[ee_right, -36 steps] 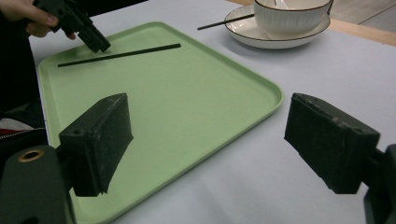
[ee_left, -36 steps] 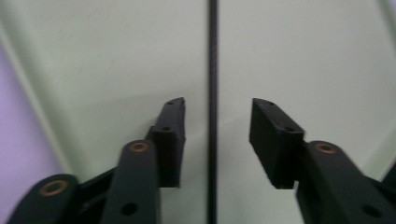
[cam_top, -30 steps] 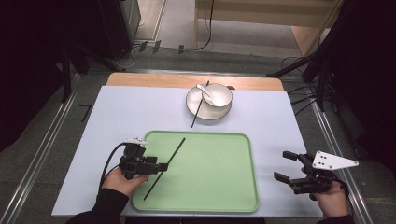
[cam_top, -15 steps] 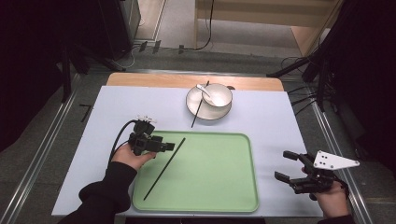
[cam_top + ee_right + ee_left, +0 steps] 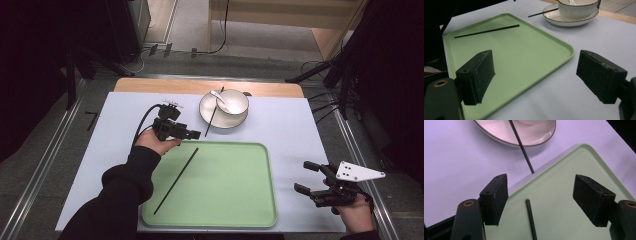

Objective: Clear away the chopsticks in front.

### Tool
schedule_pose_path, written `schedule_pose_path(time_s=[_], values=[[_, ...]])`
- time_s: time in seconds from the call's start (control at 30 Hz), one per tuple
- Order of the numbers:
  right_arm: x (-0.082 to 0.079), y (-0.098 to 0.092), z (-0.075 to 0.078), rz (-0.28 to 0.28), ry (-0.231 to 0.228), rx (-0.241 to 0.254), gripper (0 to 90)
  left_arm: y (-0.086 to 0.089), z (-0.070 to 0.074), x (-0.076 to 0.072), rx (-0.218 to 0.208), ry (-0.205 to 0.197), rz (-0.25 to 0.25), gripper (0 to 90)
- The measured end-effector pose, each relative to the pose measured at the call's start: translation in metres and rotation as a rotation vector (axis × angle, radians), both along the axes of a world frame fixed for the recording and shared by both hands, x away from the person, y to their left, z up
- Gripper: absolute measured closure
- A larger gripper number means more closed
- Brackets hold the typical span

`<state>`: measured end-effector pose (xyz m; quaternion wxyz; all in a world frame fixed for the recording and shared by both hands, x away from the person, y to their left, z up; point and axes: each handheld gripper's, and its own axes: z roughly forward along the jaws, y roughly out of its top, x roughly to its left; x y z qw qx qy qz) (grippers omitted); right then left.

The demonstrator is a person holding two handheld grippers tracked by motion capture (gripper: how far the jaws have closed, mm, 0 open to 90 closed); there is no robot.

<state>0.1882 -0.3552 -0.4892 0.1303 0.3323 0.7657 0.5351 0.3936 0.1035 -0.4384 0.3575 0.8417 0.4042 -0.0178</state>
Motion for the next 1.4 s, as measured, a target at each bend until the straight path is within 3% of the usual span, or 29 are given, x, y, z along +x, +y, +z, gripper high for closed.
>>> schedule_pose_path(time_s=[0.43, 0.7, 0.83, 1.4], values=[[0.0, -0.002, -0.001, -0.003, 0.002, 0.011, 15.3, -0.041, -0.003, 0.04, 0.017, -0.019, -0.022, 29.6], [0.001, -0.003, -0.001, -0.005, -0.001, 0.012, 15.3, -0.062, -0.012, 0.06, 0.057, -0.022, -0.013, 33.5], [0.001, -0.003, -0.001, -0.007, 0.001, 0.014, 15.4, -0.071, -0.018, 0.069, 0.096, -0.015, -0.005, 36.9], [0.001, -0.005, -0.001, -0.009, 0.0, 0.025, 15.3, -0.079, -0.052, 0.091, 0.137, 0.037, 0.086, 60.9]])
